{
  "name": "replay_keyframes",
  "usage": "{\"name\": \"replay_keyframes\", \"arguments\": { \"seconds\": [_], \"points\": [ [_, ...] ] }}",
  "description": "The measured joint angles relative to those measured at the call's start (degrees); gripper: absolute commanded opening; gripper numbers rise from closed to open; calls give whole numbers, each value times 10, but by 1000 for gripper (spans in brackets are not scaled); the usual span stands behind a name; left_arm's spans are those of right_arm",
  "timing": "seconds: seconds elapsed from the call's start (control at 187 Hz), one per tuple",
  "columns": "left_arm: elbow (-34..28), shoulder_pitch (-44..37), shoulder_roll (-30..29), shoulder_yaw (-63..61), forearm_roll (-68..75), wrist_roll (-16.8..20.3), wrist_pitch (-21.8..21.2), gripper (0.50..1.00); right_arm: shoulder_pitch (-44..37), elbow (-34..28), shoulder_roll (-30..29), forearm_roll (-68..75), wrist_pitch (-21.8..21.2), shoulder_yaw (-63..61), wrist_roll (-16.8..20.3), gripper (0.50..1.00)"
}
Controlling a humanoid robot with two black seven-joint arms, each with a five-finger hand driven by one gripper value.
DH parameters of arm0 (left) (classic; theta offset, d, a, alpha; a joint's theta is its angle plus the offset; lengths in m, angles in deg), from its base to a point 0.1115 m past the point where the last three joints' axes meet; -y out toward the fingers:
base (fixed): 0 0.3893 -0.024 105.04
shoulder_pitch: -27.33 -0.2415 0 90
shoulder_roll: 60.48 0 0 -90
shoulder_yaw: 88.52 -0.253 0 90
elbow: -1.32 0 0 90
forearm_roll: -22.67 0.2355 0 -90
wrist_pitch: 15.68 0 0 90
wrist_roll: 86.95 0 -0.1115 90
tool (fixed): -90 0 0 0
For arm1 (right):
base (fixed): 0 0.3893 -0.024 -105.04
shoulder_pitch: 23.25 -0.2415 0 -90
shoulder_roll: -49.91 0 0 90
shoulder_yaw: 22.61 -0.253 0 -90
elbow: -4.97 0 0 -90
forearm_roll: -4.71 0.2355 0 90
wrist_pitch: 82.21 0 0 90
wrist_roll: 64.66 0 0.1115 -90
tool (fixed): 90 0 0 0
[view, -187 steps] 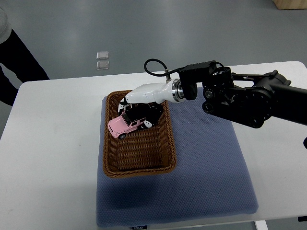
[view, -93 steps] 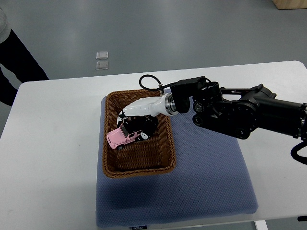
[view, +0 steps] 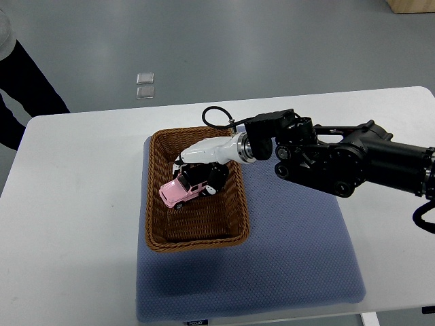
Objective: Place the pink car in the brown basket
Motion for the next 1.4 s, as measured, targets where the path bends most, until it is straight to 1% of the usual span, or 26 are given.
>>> {"name": "replay_keyframes", "arguments": {
  "seconds": [0.048, 0.118, 0.166, 0.38, 0.493, 0.702, 0.868, 0.97, 1.173, 1.398],
  "points": [
    [0, 0, 0, 0, 0, 0, 0, 1000, 0, 0, 2, 0, 0, 0, 0, 856],
    [0, 0, 0, 0, 0, 0, 0, 1000, 0, 1, 4, 1, 0, 0, 0, 864],
    [0, 0, 0, 0, 0, 0, 0, 1000, 0, 1, 6, 1, 0, -1, 0, 885],
    [0, 0, 0, 0, 0, 0, 0, 1000, -6, 0, 27, 7, 0, -18, 0, 887],
    [0, 0, 0, 0, 0, 0, 0, 1000, -11, 0, 45, 44, 0, -53, 1, 887],
    [0, 0, 0, 0, 0, 0, 0, 1000, -9, 6, 90, 144, 6, -141, 30, 887],
    [0, 0, 0, 0, 0, 0, 0, 1000, 54, 51, 111, 246, 52, -211, 46, 887],
    [0, 0, 0, 0, 0, 0, 0, 1000, 107, 73, 114, 323, 91, -248, 49, 887],
    [0, 0, 0, 0, 0, 0, 0, 1000, 195, 83, 114, 463, 163, -310, 42, 889],
    [0, 0, 0, 0, 0, 0, 0, 1000, 230, 84, 109, 503, 209, -325, 29, 889]
  ]
}}
